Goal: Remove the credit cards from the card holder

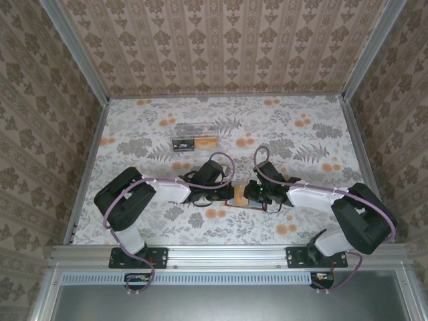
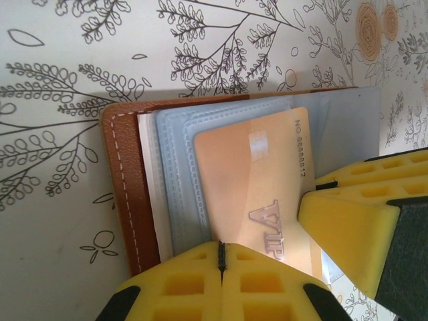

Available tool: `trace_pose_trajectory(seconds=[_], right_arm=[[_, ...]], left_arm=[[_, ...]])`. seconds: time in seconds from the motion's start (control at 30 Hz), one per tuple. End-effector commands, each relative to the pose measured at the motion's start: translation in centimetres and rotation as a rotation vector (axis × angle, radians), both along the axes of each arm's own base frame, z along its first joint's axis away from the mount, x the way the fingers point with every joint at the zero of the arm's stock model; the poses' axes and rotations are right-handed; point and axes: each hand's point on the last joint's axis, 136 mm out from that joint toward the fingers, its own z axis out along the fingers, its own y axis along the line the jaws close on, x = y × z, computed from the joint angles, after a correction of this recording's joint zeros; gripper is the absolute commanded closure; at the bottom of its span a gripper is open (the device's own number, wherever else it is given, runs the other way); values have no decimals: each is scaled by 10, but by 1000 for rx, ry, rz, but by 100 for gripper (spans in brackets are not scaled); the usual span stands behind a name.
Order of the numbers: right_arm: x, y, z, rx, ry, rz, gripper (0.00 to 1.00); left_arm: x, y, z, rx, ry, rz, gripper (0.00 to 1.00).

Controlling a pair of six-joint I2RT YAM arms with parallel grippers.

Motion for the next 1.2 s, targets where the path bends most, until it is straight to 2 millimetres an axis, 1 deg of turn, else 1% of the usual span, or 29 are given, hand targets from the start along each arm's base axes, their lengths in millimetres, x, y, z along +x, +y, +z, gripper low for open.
trace_pose_trajectory(seconds=[0.0, 0.07, 0.2, 0.3, 0.37, 0.67, 0.8, 0.93, 1.17], right_arm=[[-7, -6, -5, 10, 23, -17, 90], [-9, -10, -8, 7, 27, -27, 95], [-11, -19, -14, 10, 40, -57, 99], [-14, -28, -21, 5, 57, -81, 100], [-13, -31, -15, 19, 37, -92, 99], [-15, -45, -13, 10, 32, -117, 98], [-15, -46, -12, 16, 27, -111, 97], [-15, -42, -13, 34, 27, -98, 95], [-10, -26, -13, 103, 31, -68, 95]], left_arm=[[-5, 3, -8, 36, 24, 4, 100], [-4, 5, -9, 40, 22, 9, 100], [-5, 9, -11, 54, 27, 17, 100], [-4, 12, -13, 68, 29, 23, 100], [-4, 14, -13, 74, 29, 27, 100], [-3, 18, -15, 84, 31, 37, 100], [-3, 18, -12, 80, 26, 35, 100], [-2, 15, -6, 69, 18, 28, 100], [-3, 3, 15, 42, -19, -13, 100]])
